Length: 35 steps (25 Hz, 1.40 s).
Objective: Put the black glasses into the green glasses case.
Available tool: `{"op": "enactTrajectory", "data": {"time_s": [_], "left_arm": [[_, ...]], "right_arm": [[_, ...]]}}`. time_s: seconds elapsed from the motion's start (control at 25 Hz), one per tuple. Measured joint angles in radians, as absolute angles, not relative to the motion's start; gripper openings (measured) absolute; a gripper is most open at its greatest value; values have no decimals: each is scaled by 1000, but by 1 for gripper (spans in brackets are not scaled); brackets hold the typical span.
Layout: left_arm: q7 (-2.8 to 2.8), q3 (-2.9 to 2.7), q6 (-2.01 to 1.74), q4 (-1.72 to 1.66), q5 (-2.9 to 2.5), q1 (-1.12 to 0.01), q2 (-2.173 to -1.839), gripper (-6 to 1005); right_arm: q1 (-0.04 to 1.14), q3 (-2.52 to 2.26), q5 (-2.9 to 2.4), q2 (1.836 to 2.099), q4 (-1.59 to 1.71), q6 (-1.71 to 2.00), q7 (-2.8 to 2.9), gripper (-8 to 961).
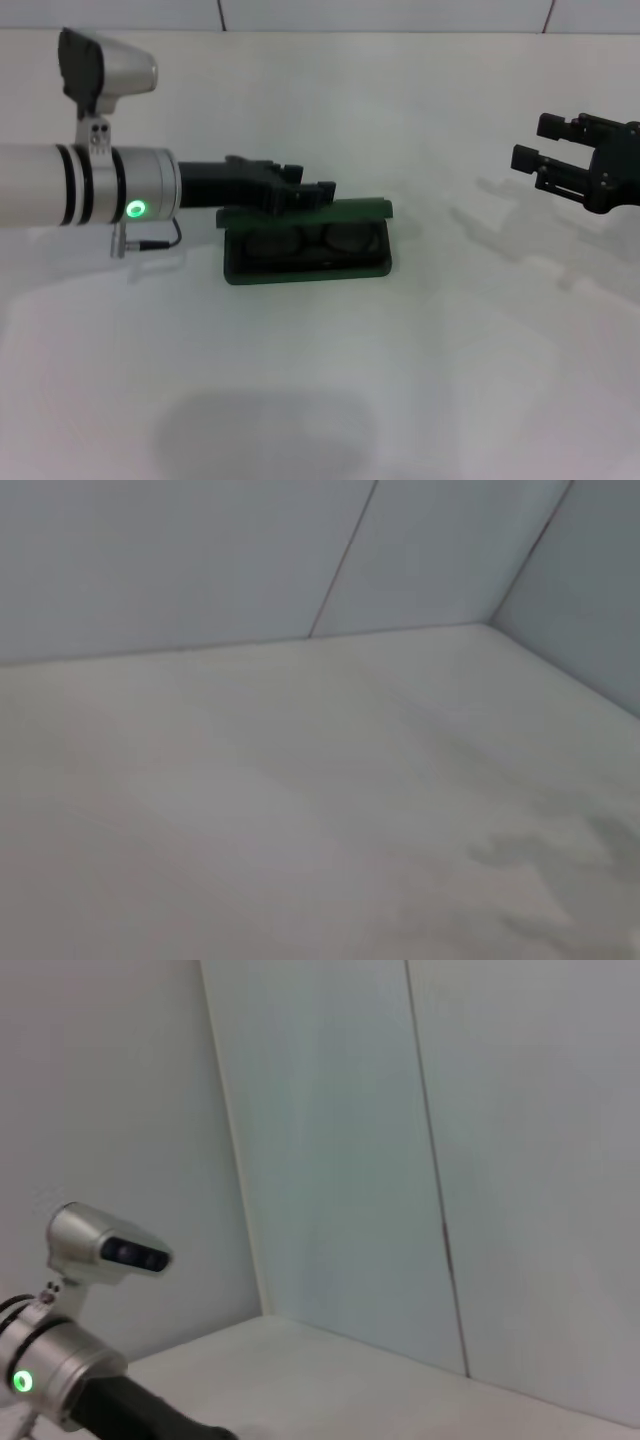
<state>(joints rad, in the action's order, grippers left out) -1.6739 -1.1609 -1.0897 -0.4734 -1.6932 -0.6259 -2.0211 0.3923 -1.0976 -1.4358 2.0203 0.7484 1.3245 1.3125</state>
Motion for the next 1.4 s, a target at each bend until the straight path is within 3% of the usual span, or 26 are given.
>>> {"op": "enactTrajectory", "data": {"time_s": [0.52, 1.04, 1.4], "left_arm": [[-1575, -1153, -1097, -476, -1668, -573, -2054, 648], [-1024, -1133, -1737, -527, -1443, -390, -2009, 638], [-914, -1136, -1792, -522, -1464, -332, -2019, 638]], "right_arm": [[403, -1105, -1435, 2022, 721, 1314, 1248, 581], [433, -1141, -1411, 2023, 621, 1626, 1019, 584], [503, -1218, -1409, 2028, 474, 1606, 887, 585]]}}
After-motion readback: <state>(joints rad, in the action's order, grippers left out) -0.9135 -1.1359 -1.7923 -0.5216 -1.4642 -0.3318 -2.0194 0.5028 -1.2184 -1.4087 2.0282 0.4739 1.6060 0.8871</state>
